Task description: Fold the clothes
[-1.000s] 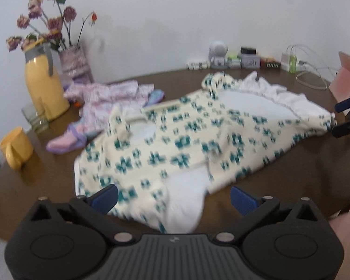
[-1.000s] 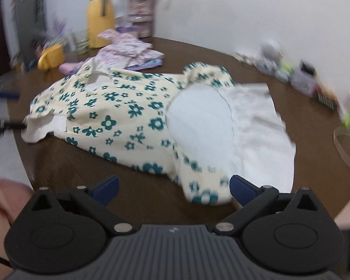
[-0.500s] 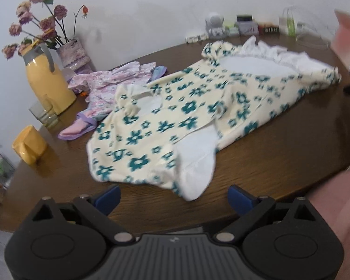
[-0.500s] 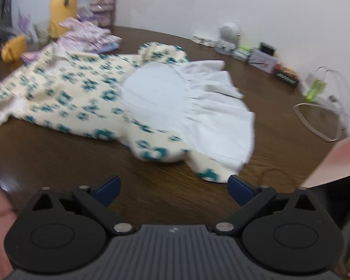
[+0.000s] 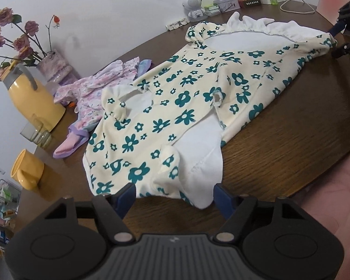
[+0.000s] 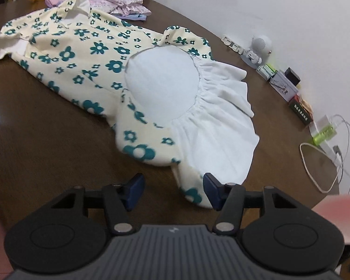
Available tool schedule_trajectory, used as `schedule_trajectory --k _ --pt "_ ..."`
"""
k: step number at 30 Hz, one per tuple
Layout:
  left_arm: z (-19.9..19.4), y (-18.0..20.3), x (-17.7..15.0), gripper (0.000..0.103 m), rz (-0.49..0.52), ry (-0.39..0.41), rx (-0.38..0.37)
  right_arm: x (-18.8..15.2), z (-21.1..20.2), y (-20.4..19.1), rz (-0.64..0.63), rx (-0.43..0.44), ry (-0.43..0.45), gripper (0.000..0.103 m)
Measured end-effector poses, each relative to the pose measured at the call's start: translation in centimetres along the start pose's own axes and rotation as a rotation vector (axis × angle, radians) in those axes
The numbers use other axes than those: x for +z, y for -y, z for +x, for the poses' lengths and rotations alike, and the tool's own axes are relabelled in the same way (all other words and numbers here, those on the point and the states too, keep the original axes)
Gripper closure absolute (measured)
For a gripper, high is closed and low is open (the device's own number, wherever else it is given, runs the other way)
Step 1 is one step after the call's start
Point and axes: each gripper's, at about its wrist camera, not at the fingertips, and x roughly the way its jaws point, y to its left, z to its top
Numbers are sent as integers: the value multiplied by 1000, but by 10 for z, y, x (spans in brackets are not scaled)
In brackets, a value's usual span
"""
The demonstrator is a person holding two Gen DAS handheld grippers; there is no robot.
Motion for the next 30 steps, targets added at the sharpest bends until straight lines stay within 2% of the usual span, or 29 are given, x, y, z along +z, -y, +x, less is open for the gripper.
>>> schedule_trajectory --k 6,11,15,19,22,25,27,30 --pt "6 1 4 32 -1 -1 -14 5 13 17 31 60 9 47" --pt "7 0 8 36 8 7 -42 7 21 36 137 130 3 53" --pt "2 -2 6 38 32 7 -80 4 22 39 166 128 2 53" --pt "-6 -8 -2 40 95 -16 -61 4 23 39 175 127 -2 52" --pt "-7 -14 -7 48 156 -48 -41 7 24 38 172 120 -7 51" --pt "-4 -16 -12 54 265 -68 -21 9 24 35 166 109 -14 50" --pt "-1 -15 -14 55 329 -62 -20 10 24 33 163 100 -19 50" --pt "2 -11 -9 54 390 -8 -47 10 23 31 167 90 -26 49"
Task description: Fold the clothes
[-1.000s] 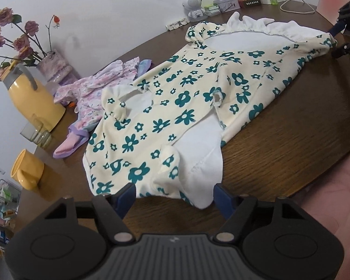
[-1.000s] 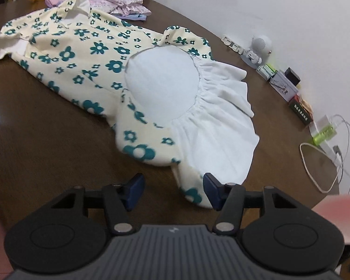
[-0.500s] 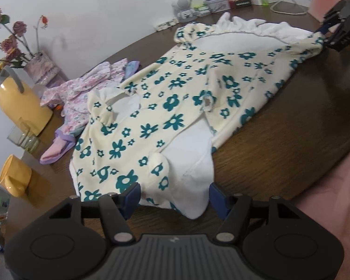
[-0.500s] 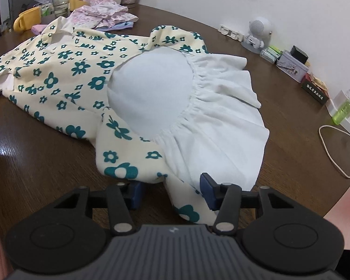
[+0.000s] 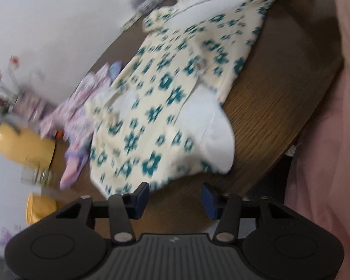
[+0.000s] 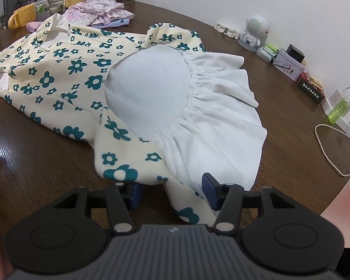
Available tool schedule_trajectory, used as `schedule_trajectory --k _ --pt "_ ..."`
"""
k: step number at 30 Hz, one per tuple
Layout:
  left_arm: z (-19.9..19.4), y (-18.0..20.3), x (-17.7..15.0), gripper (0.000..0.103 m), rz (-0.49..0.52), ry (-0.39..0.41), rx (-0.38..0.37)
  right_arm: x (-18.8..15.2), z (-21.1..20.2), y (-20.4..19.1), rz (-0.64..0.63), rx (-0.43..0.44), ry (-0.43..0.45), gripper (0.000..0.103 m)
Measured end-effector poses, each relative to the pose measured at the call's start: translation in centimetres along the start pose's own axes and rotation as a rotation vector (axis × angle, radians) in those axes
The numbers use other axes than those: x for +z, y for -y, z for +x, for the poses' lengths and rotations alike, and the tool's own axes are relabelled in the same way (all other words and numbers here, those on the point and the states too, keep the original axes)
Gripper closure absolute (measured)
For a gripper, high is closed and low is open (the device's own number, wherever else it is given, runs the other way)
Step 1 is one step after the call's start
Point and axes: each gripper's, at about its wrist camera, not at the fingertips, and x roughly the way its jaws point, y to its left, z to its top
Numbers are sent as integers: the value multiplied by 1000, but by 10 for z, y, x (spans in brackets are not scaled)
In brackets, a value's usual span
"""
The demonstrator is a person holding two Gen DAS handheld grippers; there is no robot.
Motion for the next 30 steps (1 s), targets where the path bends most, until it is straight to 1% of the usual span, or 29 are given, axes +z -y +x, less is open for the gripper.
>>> schedule_trajectory --k 3,4,6,7,8,9,10,12,14,17,20,23,25,30 --pt "4 2 7 57 55 52 -13 0 0 0 6 -3 -3 49" --pt "6 1 9 59 61 66 -21 0 0 0 7 -5 -4 50" --pt "9 -2 12 64 41 84 -50 1 1 0 6 -6 -6 50" --pt "10 -2 14 75 27 88 -65 1 1 0 6 -3 -6 52" --pt "10 -2 14 91 11 86 -79 1 0 0 4 2 -6 55" --pt "10 -2 12 98 -5 89 -87 0 0 1 2 10 -7 64" --pt "9 -2 11 100 -23 96 -91 0 0 1 0 18 -8 76" --pt "8 -3 7 101 -61 107 -97 0 0 1 -3 26 -9 87" --pt "8 -7 6 102 -121 112 -105 1 0 2 -4 29 -9 89" --pt "9 -11 5 103 -188 105 -101 1 -1 4 3 24 -4 95" --pt "6 -14 5 103 -226 111 -94 2 -5 4 -2 10 8 98" --pt "0 -24 6 103 -259 133 -80 7 -13 4 -27 -9 26 99" --pt "-4 -37 11 103 -279 151 -61 21 -15 6 -64 -30 43 99" --pt "5 -76 28 103 -320 176 43 70 -10 18 -162 -78 73 99"
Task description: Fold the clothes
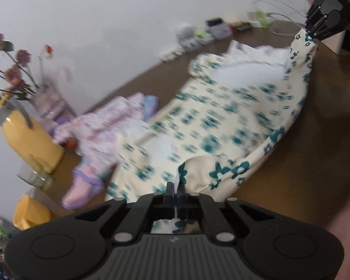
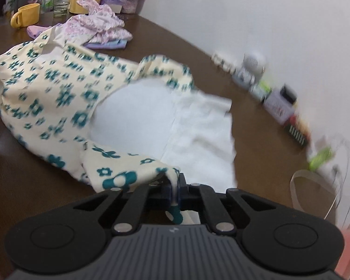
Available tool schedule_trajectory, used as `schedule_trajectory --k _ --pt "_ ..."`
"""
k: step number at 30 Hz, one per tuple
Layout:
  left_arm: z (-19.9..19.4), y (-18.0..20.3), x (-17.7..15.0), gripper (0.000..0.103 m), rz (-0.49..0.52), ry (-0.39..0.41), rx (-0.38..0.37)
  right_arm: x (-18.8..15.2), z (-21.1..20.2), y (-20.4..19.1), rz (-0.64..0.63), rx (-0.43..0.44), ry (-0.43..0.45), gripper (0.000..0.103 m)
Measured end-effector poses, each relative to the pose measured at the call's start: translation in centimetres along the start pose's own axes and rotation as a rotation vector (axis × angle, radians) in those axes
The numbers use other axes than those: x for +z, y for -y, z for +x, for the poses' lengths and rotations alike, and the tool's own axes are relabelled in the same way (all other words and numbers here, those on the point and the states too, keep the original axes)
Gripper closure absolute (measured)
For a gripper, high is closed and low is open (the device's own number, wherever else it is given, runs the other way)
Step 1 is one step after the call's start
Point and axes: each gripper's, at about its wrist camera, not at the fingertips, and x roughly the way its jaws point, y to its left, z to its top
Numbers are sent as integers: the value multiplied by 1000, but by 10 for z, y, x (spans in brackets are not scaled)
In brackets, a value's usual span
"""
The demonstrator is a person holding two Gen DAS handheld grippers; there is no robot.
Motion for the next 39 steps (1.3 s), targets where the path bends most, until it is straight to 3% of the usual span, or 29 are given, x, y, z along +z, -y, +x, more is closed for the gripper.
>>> schedule_trajectory --k 6,11,19,27,39 --pt "40 -31 11 103 -75 -37 27 47 54 21 -45 8 -60 99" --pt "63 -41 8 103 -118 -73 28 59 98 21 -83 34 -122 99" --pt "72 -42 3 103 -167 -86 69 92 116 24 -134 4 -78 99" --pt "82 -40 -4 102 -195 -108 82 111 160 15 -190 23 -144 99" --pt "90 -40 -10 102 -235 -117 106 118 187 7 -211 26 -171 98"
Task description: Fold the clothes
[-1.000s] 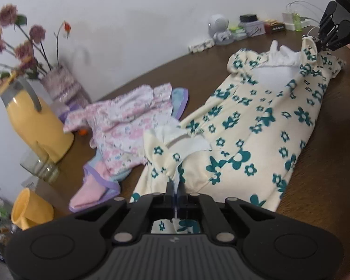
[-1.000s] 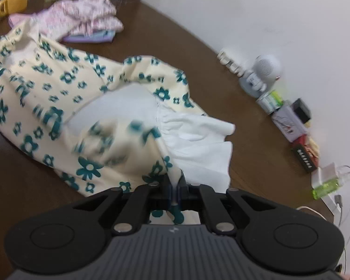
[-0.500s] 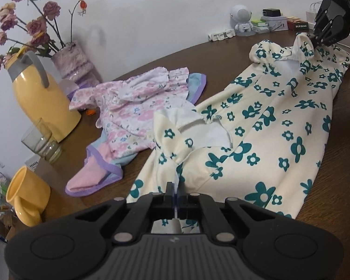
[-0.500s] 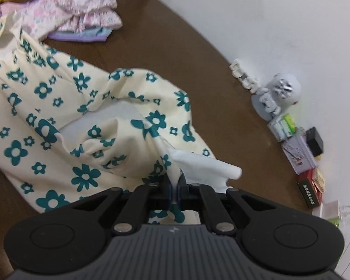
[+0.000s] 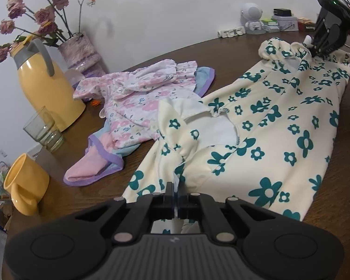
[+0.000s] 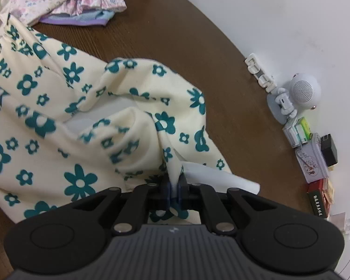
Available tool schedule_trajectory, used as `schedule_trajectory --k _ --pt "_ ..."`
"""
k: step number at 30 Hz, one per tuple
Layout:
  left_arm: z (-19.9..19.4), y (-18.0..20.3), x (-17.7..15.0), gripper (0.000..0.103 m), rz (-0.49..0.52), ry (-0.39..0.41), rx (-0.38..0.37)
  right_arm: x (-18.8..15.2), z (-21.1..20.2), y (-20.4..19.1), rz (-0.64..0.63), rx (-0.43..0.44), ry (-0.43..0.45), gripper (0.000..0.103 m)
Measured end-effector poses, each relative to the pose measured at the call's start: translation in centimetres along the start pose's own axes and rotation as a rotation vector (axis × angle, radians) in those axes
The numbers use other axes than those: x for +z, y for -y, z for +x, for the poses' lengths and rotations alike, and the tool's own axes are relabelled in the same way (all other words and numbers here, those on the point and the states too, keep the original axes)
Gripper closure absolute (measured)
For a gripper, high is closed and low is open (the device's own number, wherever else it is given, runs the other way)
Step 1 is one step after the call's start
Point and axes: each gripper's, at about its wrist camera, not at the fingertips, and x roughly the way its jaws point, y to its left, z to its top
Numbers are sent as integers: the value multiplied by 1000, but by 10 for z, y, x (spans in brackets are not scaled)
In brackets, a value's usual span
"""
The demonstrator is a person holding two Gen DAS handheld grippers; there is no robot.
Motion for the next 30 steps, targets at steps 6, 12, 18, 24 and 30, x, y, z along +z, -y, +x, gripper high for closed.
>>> schedule_trajectory --k 6,12,18,24,30 --pt "3 -1 -2 102 -26 4 9 -8 -21 14 90 -14 49 64" --pt "0 -6 -1 91 -79 12 27 -48 -71 32 267 79 155 57" --pt "-41 -9 -12 63 -116 48 -16 -103 -88 25 379 73 149 54" --pt "-71 16 -29 63 -63 46 -202 -147 -89 33 529 34 140 52" --pt "-66 52 -35 63 43 7 -226 -154 -74 37 577 43 133 50"
